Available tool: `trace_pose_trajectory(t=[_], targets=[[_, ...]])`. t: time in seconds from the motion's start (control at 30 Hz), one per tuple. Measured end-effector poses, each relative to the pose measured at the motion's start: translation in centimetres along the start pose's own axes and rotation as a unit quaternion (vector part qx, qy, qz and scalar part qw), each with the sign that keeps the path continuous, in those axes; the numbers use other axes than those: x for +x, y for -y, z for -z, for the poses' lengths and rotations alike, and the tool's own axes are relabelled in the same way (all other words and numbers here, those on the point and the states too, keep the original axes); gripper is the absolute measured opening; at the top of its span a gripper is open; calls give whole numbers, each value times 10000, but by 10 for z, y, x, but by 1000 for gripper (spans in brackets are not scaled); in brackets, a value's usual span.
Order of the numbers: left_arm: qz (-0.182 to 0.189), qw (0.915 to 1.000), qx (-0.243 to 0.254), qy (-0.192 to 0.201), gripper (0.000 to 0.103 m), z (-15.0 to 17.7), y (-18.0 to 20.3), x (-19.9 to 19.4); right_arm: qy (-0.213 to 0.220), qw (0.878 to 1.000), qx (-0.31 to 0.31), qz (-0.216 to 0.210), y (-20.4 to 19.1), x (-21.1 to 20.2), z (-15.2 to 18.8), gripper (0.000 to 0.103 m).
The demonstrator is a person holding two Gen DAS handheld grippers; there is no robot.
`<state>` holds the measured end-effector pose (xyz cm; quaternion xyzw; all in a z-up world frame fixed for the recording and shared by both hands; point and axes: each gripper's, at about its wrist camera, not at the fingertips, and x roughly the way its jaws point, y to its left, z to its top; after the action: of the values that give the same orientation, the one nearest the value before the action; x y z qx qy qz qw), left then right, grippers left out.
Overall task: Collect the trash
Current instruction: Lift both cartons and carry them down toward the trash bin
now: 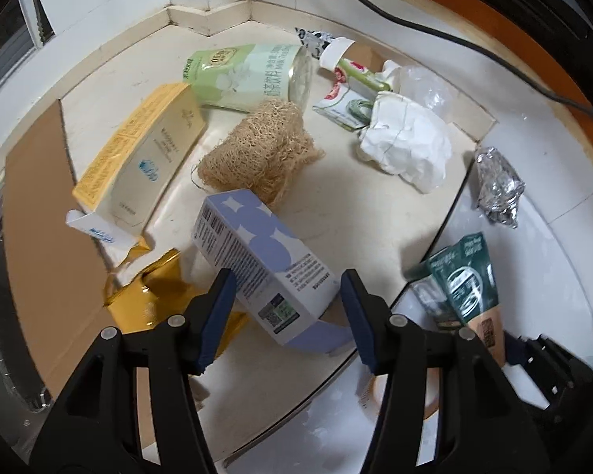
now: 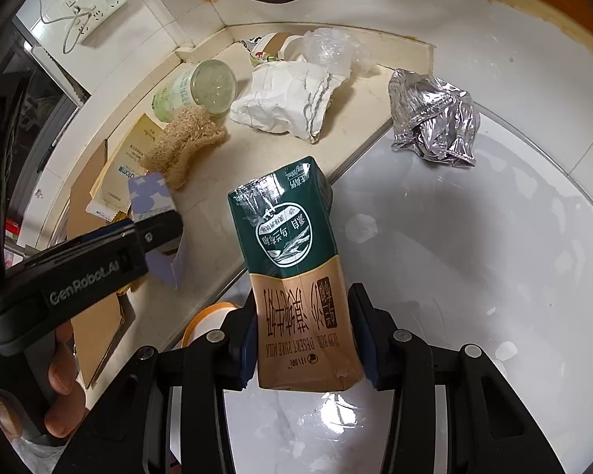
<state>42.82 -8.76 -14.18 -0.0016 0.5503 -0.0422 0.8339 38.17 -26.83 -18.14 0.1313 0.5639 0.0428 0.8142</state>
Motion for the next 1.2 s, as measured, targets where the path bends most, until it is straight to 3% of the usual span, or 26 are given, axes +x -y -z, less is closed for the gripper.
trace_pose_trajectory(t=[0.37, 0.67, 0.97, 1.2], targets=[[479, 9958, -672, -400, 55, -1, -9, 28, -22, 10000, 7, 46, 5, -6, 5, 41], [604, 9961, -639, -51, 37, 2, -11, 17, 12, 10000, -7, 87, 7, -11, 8, 41], [710, 9969, -196, 263, 36, 7, 6, -46, 365, 9990, 228, 114, 6, -44, 6, 39], [979, 9924, 160, 722, 36, 43, 9, -136, 820, 9962, 240, -168, -13, -112, 24, 39]])
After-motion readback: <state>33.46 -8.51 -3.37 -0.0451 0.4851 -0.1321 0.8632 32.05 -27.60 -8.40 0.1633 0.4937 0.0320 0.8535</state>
